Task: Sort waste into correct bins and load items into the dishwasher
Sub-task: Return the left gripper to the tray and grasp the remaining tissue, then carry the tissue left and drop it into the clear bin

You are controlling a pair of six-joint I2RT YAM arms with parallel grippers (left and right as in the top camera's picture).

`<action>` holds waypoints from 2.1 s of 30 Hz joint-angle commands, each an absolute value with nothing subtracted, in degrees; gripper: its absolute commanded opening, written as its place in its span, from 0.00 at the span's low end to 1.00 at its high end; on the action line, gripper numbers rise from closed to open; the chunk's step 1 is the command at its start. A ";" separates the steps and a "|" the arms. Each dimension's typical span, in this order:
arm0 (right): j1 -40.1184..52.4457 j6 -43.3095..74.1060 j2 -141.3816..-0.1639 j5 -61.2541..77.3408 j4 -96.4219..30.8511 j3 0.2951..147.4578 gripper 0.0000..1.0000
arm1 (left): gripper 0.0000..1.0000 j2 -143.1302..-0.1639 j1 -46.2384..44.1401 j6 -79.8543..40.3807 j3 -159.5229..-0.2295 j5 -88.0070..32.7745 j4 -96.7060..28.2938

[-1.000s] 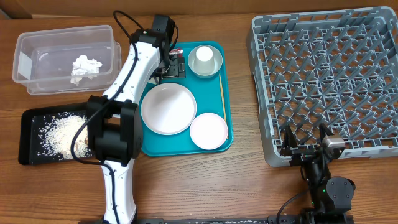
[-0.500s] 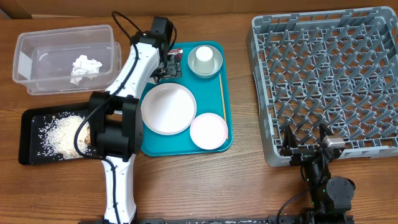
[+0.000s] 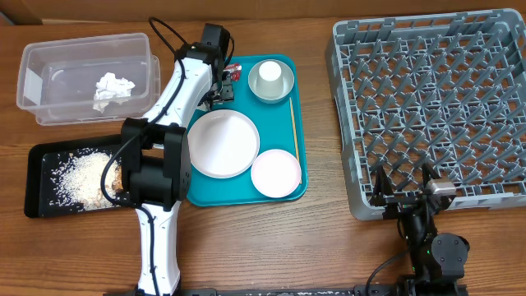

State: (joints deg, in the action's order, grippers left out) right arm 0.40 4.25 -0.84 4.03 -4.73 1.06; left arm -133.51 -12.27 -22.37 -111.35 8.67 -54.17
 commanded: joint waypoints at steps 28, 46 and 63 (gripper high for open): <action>0.25 4.08 -0.16 3.46 -4.58 0.45 1.00 | 0.13 -135.66 -11.90 -22.92 -111.77 9.21 -53.54; 0.25 4.08 -0.16 3.46 -4.58 0.45 1.00 | 0.04 -129.56 -11.90 -22.94 -129.86 22.28 -69.60; 0.25 4.08 -0.16 3.49 -4.58 0.45 1.00 | 0.04 -126.28 1.13 -19.90 -133.16 33.36 -67.57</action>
State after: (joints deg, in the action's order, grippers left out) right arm 0.40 4.27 -0.84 4.03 -4.75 1.06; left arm -126.39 -3.68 -20.78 -132.75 31.86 -67.92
